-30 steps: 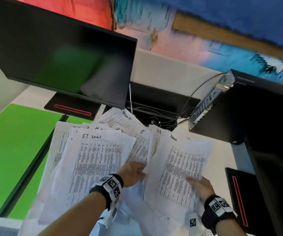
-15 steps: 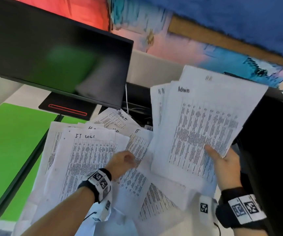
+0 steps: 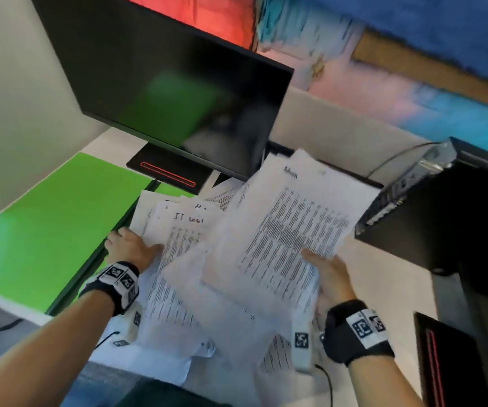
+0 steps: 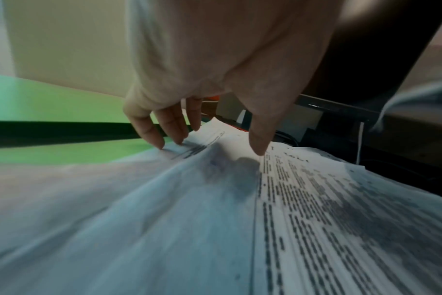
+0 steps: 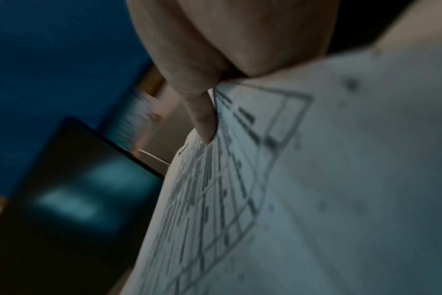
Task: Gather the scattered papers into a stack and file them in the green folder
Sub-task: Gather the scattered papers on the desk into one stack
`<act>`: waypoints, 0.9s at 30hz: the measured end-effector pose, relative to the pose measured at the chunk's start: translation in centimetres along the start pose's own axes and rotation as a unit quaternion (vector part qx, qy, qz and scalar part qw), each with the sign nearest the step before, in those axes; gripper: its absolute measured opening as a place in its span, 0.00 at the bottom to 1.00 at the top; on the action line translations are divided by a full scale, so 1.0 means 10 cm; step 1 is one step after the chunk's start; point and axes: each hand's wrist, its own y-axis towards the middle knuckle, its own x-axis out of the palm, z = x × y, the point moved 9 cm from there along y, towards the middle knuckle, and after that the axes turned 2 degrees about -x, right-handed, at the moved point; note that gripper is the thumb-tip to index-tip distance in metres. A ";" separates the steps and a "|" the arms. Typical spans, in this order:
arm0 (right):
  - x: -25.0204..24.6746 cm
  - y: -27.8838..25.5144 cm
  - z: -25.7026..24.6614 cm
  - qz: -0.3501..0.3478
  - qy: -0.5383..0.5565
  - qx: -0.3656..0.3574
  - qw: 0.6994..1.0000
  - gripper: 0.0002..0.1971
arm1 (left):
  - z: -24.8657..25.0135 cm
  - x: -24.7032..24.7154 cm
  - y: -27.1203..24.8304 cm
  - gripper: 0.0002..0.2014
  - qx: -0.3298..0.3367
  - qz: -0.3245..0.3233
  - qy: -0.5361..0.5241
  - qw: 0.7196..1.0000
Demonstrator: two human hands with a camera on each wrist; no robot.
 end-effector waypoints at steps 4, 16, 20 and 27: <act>0.19 0.02 0.86 -0.036 -0.077 0.125 0.988 0.54 | -0.17 -0.02 -0.06 0.48 -0.021 0.008 -0.026 0.999; 0.78 -0.05 0.90 -0.001 -0.169 0.091 0.981 0.40 | 0.42 0.22 -0.16 0.30 0.167 -0.210 -0.154 0.951; 0.94 -0.14 0.77 -0.014 -0.223 0.053 0.973 0.42 | 0.49 0.20 -0.11 0.31 0.149 -0.215 -0.159 0.952; -0.21 -0.20 0.51 0.245 -0.438 0.073 0.862 0.37 | 0.18 0.25 0.11 0.22 0.069 -0.233 -0.146 0.959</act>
